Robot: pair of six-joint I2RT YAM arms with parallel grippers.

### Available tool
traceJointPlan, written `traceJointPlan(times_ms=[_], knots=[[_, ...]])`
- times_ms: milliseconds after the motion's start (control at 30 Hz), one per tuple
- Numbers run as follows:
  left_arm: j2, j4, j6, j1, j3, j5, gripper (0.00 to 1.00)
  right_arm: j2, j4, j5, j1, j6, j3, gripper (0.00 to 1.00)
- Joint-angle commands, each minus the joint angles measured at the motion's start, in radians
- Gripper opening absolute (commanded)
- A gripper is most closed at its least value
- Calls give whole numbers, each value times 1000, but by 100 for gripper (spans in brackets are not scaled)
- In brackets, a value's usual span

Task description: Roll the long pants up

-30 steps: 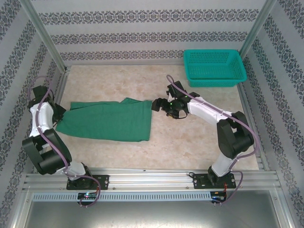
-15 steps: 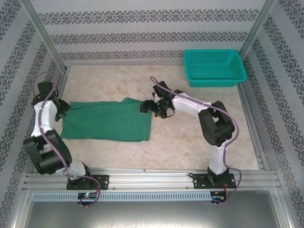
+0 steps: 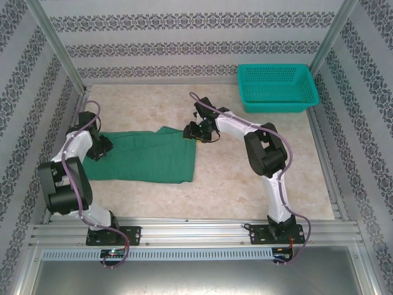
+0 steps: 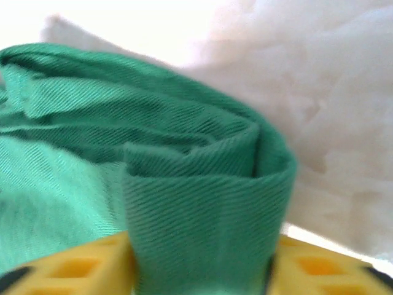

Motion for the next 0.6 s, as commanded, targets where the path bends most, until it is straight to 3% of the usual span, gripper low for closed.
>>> traceJointPlan(times_ms=[0,100,333,433,567], knots=[[119,48,4,-51,81,-45,35,23,-40,22,-30,-4,9,0],[263,18,13,-117,199,-61,30,-61,-18,33,-48,-9,-128,0],[555,-83,15,-354,566,-102,25,-464,64,69,-26,8,-666,0],[713,-139,26,-447,789,-93,24,-634,68,93,48,62,-857,0],[964,-275,52,-571,1235,-73,24,-854,44,170,262,199,-1008,0]])
